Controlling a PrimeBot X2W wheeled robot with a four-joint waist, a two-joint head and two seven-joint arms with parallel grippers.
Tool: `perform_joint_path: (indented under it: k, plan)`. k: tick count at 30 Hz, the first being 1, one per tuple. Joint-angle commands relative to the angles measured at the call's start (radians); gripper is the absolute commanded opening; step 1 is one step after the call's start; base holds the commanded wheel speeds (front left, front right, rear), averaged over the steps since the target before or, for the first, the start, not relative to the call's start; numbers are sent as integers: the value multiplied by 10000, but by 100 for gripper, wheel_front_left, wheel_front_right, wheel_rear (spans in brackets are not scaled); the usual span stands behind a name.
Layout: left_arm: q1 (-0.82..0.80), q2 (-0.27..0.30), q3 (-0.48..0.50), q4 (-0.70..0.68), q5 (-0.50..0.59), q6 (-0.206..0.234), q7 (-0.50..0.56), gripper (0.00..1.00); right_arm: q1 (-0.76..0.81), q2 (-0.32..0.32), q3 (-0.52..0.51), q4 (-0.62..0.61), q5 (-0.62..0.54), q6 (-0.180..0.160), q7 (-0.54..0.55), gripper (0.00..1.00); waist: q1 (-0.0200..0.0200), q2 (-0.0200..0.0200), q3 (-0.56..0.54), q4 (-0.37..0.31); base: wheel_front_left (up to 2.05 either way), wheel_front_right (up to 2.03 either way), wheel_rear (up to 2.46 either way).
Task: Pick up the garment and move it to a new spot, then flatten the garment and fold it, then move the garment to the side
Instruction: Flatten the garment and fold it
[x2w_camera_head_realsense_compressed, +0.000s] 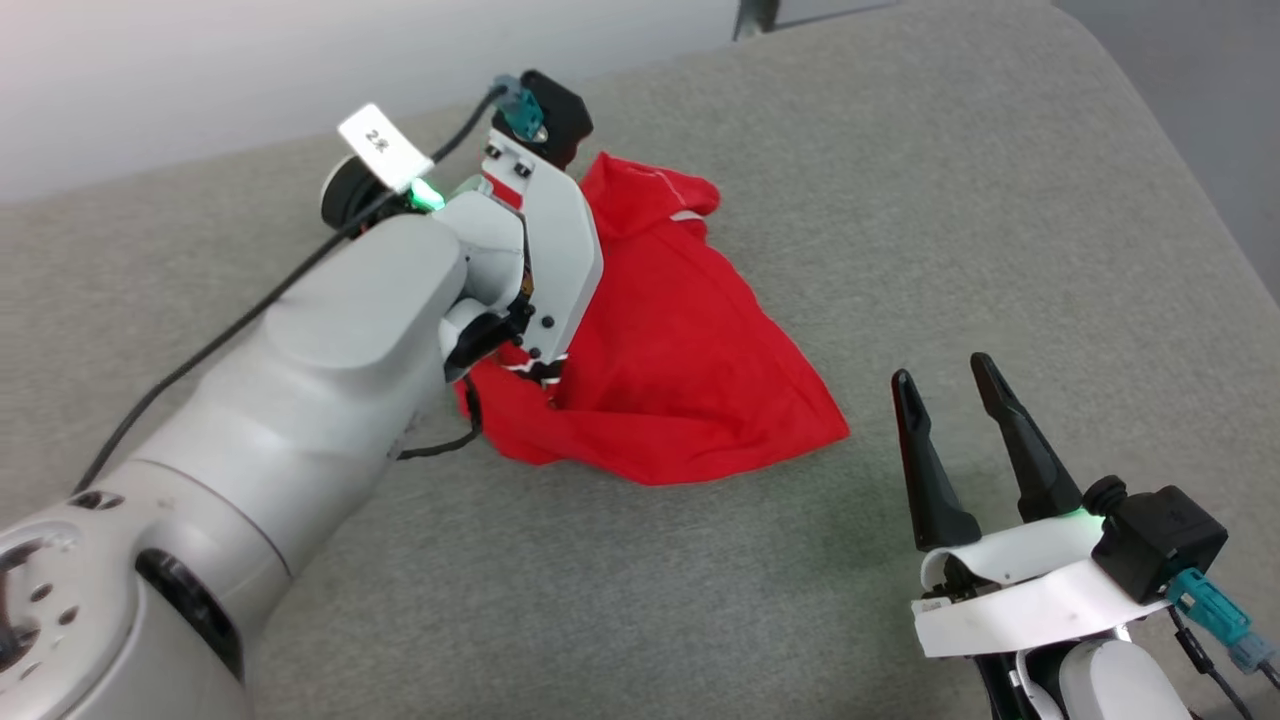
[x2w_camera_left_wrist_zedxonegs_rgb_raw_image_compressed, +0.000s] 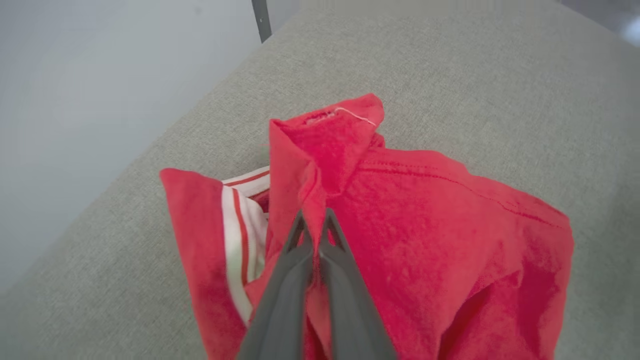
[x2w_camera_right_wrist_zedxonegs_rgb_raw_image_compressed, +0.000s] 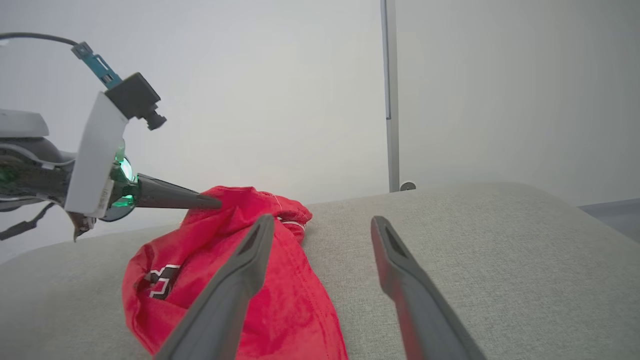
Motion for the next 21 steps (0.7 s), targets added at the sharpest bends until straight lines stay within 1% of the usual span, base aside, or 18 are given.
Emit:
perform_joint_path:
  k: [1, 3, 6, 10, 12, 17, 21]
  plan:
    - [-76, 77, 101, -41, -144, 23, -158, 0, 87, 19, -23, 17, -102, -12, -8, 100, 0, 0, -253, 308, 0, 0, 0]
    - [-85, 135, 146, -78, -248, 23, -260, 0, 127, 20, -29, 33, -140, -12, -8, 100, 0, 0, -334, 413, 0, 0, 0]
    - [5, 396, 578, -231, -749, 23, -633, 0, 260, 19, -64, 69, -235, -10, -8, 100, 0, 0, -575, 737, 0, 0, 0]
    - [519, 973, 1146, -451, -1345, 69, -1128, 0, 443, 17, -190, 95, -381, -10, -8, 100, 0, 0, -874, 1205, 0, 0, 0]
    - [836, 1400, 1336, -668, -1579, 64, -1270, 0, 555, 19, -230, 104, -426, -10, -8, 100, 0, 0, -994, 1441, 0, 0, 0]
    - [2233, 2353, 1609, -1489, -2148, 486, -1490, 0, 713, 16, -227, 137, -668, -12, -8, 100, 0, 0, -1202, 1945, 0, 0, 0]
    - [3574, 3024, 2001, -2065, -2850, 978, -1804, 0, 693, 17, -221, 135, -786, -12, -8, 100, 0, 0, -1246, 2178, 0, 0, 0]
